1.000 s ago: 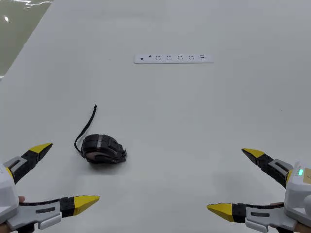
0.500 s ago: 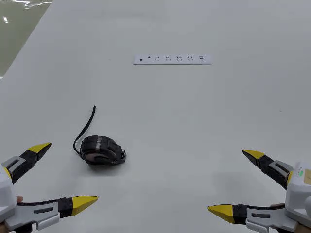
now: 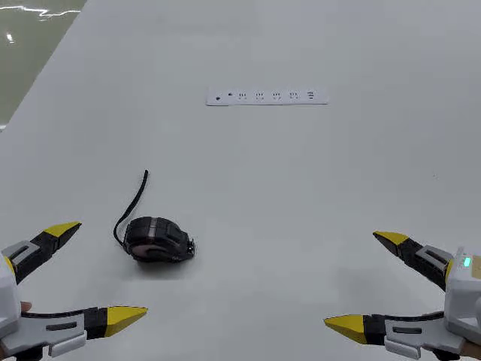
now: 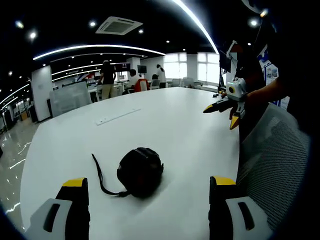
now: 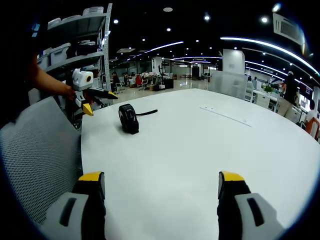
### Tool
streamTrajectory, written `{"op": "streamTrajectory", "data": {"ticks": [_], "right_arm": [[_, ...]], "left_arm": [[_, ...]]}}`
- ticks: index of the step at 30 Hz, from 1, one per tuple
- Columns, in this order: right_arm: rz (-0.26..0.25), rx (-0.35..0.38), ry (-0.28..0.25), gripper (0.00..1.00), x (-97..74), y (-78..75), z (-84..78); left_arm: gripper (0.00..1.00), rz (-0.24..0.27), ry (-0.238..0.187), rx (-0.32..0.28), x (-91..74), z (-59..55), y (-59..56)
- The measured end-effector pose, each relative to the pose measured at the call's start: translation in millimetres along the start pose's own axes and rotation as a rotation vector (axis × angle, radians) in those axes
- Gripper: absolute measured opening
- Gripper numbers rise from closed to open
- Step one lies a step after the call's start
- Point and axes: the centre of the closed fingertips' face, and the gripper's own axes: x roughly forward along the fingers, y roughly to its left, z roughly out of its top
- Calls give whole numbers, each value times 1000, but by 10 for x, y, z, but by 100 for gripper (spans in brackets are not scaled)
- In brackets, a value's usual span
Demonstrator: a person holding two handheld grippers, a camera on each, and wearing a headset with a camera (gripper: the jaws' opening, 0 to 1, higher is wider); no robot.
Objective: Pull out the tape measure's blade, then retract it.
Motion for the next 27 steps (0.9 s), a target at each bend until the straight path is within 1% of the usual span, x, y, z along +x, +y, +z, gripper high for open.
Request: {"op": "streamTrajectory", "data": {"ticks": [8, 11, 13, 18, 22, 27], "right_arm": [[23, -22, 14, 94, 39, -38, 8], [40, -43, 26, 93, 78, -41, 6], [47, -52, 31, 92, 99, -35, 13], [67, -58, 29, 90, 188, -21, 49], [83, -69, 27, 88, 274, -8, 80], [101, -84, 26, 81, 381, -8, 119]], "left_arm": [[95, -30, 22, 27, 65, 43, 43], [95, -58, 38, 48, 96, 49, 41], [95, -68, 44, 58, 112, 57, 44], [92, -97, 62, 75, 151, 67, 64], [88, -126, 94, 95, 184, 40, 61], [81, -165, 135, 116, 235, 6, 61]]}}
